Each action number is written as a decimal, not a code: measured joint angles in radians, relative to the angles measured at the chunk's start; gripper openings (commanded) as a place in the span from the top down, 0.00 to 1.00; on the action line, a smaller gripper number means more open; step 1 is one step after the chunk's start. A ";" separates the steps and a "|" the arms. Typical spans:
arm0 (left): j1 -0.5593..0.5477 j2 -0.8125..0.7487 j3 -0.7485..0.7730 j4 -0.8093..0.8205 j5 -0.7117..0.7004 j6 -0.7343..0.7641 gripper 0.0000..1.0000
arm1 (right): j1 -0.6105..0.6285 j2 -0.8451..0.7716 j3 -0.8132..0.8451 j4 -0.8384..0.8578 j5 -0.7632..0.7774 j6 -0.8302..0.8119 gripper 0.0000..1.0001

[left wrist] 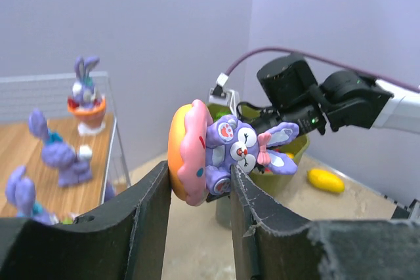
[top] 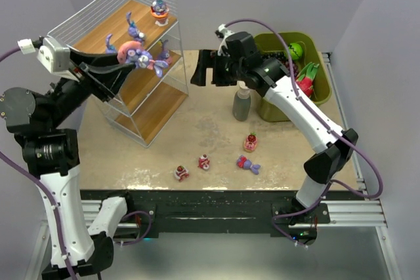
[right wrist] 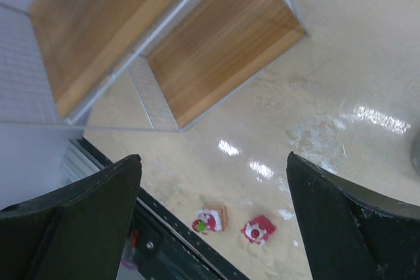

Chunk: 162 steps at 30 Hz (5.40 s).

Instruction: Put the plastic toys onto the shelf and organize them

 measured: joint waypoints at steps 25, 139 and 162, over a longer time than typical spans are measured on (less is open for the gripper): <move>-0.644 0.515 0.386 -0.021 -0.521 0.174 1.00 | -0.154 -0.175 -0.181 0.139 -0.003 0.239 0.06; -1.202 0.094 -0.002 0.320 -1.438 0.672 0.04 | -0.090 -0.107 -0.046 0.443 0.088 0.268 1.00; -1.202 0.317 0.503 -0.218 -1.688 0.576 0.03 | 0.204 0.194 -0.075 0.563 0.056 -0.398 1.00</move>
